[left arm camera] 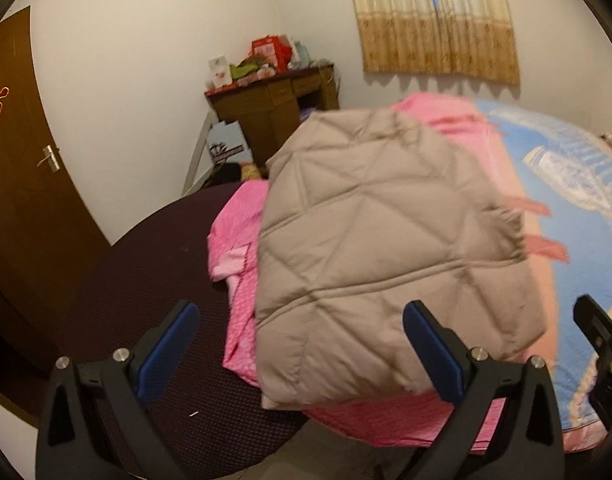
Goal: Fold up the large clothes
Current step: 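Open both grippers and withdraw them from the folded jacket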
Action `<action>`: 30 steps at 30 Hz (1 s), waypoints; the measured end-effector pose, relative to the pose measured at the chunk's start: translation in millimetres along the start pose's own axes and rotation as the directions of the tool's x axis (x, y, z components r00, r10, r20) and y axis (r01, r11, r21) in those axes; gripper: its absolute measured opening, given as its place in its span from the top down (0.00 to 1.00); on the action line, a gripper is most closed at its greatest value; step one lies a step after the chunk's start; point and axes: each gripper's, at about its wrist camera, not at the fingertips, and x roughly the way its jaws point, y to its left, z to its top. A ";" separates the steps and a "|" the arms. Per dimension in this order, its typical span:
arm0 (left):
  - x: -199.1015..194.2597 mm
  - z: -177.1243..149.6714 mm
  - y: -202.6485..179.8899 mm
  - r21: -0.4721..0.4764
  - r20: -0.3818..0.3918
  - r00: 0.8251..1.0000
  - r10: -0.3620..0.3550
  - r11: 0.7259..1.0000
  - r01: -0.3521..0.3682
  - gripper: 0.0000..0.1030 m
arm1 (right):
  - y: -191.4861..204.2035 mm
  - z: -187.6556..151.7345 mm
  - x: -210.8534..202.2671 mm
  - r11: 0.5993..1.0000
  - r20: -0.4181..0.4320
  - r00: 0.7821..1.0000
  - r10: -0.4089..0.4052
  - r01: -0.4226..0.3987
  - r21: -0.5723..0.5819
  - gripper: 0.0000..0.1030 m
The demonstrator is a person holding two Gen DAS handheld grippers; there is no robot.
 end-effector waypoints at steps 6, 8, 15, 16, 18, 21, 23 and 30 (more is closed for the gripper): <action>-15.7 6.3 -2.7 0.016 0.037 0.999 -0.006 1.000 0.005 0.00 | 4.0 12.6 -18.5 0.998 0.060 0.997 -0.052 0.054 -0.037 0.19; -15.3 8.3 0.1 -0.004 0.003 0.998 -0.061 0.998 0.061 0.00 | 10.3 14.8 -22.9 0.995 0.070 0.995 -0.073 0.078 -0.068 0.18; -18.3 6.2 -11.4 -0.029 -0.072 0.981 -0.180 0.984 0.178 0.00 | 18.6 32.2 -45.8 0.988 0.130 0.987 -0.098 0.113 -0.107 0.18; -22.1 7.5 -10.8 -0.028 -0.061 0.981 -0.182 0.983 0.181 0.00 | 18.3 39.9 -52.0 0.992 0.133 0.989 -0.070 0.083 -0.098 0.18; -29.0 10.8 -5.9 -0.041 -0.039 0.982 -0.186 0.982 0.185 0.00 | 20.9 50.3 -61.4 0.994 0.143 0.989 -0.036 0.050 -0.094 0.18; -43.9 18.7 12.3 -0.075 0.017 0.985 -0.170 0.983 0.170 0.00 | 31.3 71.1 -75.8 0.995 0.157 0.987 0.025 -0.010 -0.097 0.18; -53.6 25.7 27.0 -0.083 0.065 0.989 -0.134 0.987 0.139 0.00 | 42.2 84.1 -89.1 0.992 0.171 0.980 0.097 -0.082 -0.093 0.18; -94.6 44.4 98.4 -0.220 0.254 0.962 0.096 0.975 -0.039 0.00 | 91.0 116.7 -127.0 0.946 0.247 0.913 0.324 -0.311 -0.090 0.14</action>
